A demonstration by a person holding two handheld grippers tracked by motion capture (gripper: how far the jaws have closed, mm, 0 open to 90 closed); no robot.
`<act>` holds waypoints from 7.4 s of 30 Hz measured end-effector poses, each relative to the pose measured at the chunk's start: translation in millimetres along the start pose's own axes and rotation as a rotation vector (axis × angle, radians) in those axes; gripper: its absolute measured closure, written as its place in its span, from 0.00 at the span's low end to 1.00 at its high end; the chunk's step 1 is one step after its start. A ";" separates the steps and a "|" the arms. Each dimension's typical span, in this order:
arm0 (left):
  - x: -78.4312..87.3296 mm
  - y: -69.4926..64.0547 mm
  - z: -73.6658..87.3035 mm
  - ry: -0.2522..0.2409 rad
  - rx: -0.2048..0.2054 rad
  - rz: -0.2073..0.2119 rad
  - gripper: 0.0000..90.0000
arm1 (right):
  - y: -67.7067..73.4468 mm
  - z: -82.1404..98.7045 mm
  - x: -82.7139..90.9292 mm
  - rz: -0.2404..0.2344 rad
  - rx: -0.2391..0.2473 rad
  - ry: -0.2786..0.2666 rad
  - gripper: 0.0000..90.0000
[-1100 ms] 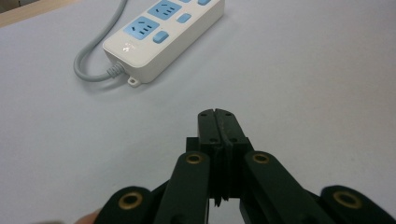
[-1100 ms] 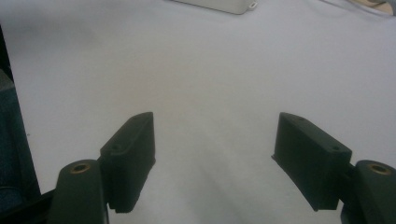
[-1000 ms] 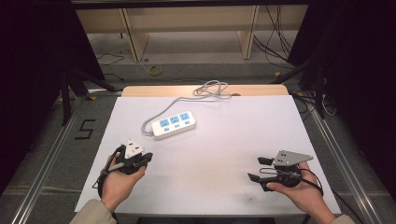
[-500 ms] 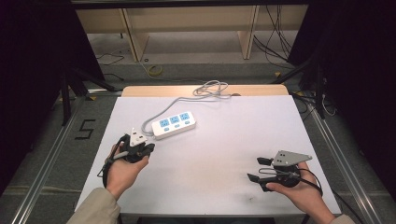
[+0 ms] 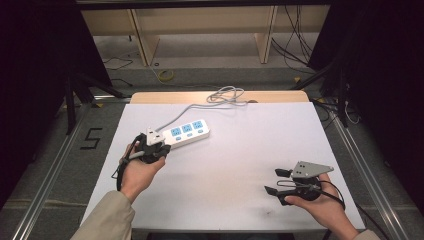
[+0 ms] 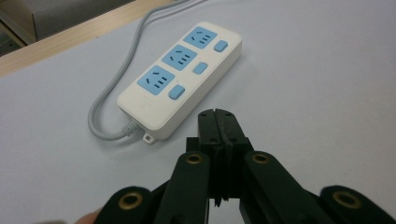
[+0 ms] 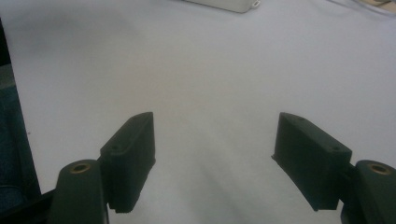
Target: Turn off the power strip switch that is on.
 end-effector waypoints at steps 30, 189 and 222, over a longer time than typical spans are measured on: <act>-31.7 16.3 -29.6 0.029 0.003 -0.014 1.00 | -0.6 0.3 -0.7 0.000 0.002 -0.004 0.33; -137.5 37.6 -49.4 0.184 0.011 0.019 1.00 | -2.0 1.2 -2.5 -0.002 0.013 0.008 0.33; -139.9 37.5 -48.6 0.205 0.026 0.014 1.00 | -1.8 1.6 -2.4 -0.002 0.015 0.010 0.33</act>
Point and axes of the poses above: each handheld gripper's, and its own axes: x roughly backward along the jaws, z roughly out of its underside, y roughly to its left, the point moved 3 cm from there along -x, roughly forward along the jaws, and after that the axes turned 12 degrees about z, right-handed, at the moved point
